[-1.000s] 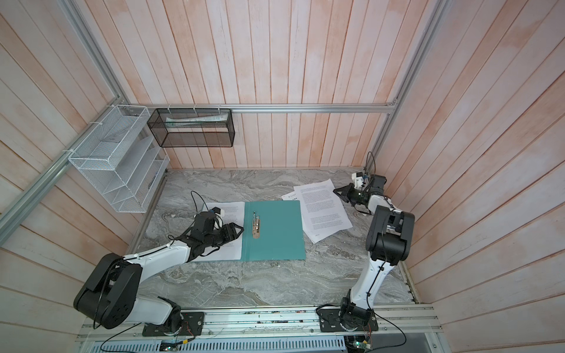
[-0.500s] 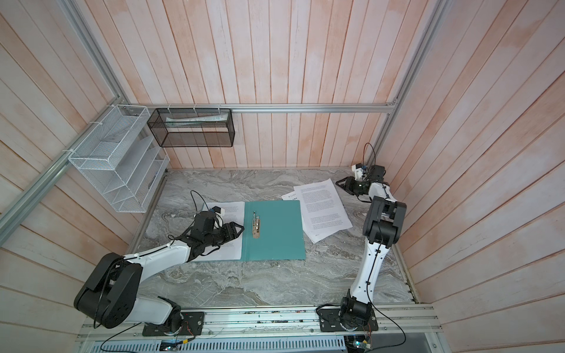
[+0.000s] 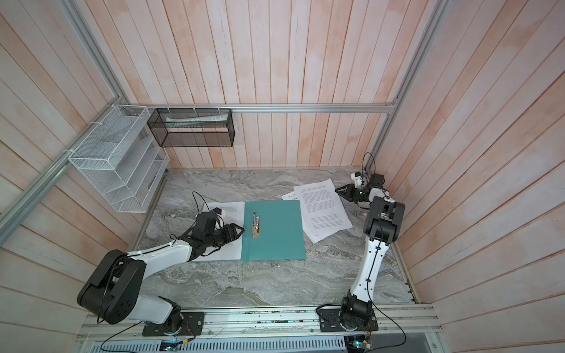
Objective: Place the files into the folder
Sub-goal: 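Grasp the edge of the loose printed sheets with the right gripper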
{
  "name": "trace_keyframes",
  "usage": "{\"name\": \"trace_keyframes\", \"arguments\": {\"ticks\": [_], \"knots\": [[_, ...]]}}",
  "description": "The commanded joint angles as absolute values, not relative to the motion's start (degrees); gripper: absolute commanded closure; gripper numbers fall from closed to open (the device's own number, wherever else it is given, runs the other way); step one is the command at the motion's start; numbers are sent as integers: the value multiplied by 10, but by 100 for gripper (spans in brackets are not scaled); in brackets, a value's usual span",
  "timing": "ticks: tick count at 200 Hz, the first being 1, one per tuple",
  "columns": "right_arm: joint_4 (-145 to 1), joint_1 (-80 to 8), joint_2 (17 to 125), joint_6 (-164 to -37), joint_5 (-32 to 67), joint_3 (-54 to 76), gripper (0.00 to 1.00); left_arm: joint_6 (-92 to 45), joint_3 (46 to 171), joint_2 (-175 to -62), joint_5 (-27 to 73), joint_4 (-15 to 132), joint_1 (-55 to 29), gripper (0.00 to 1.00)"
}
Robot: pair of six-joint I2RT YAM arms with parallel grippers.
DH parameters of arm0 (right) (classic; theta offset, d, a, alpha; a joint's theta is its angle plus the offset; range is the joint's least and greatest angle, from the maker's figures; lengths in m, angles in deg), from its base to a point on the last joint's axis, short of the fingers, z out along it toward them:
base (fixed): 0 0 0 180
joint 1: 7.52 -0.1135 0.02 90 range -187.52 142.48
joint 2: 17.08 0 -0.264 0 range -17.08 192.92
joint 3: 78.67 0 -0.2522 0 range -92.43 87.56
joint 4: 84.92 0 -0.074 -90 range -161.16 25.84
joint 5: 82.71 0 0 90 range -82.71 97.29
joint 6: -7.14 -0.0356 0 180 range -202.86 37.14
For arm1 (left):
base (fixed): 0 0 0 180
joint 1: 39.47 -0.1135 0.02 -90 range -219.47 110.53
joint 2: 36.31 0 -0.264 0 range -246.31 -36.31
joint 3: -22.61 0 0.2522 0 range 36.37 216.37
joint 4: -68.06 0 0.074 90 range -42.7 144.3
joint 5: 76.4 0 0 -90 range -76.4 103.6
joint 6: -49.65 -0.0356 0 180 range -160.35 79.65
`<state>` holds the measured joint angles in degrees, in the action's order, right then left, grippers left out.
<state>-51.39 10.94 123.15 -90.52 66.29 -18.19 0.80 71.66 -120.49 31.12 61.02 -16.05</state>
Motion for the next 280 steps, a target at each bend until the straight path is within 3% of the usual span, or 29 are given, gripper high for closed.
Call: {"name": "trace_keyframes", "arguments": {"ticks": [1, 54, 87, 149, 245, 260, 280], "knots": [[-507, 107, 1253, -898, 699, -199, 70, 1, 726, -1212, 310, 610, -158, 31], [-475, 105, 1267, -884, 711, -217, 70, -1, 722, -1220, 311, 608, -158, 31], [-452, 103, 1271, -878, 664, -229, 71, -1, 724, -1223, 307, 605, -158, 31], [-462, 94, 1255, -871, 730, -212, 75, 3, 726, -1231, 313, 614, -158, 32], [-356, 73, 1270, -810, 731, -229, 76, -1, 733, -1250, 323, 621, -158, 33], [-355, 72, 1271, -815, 730, -228, 80, -3, 736, -1253, 326, 621, -158, 33], [-375, 73, 1263, -835, 783, -216, 96, -2, 738, -1254, 327, 622, -158, 33]]}}
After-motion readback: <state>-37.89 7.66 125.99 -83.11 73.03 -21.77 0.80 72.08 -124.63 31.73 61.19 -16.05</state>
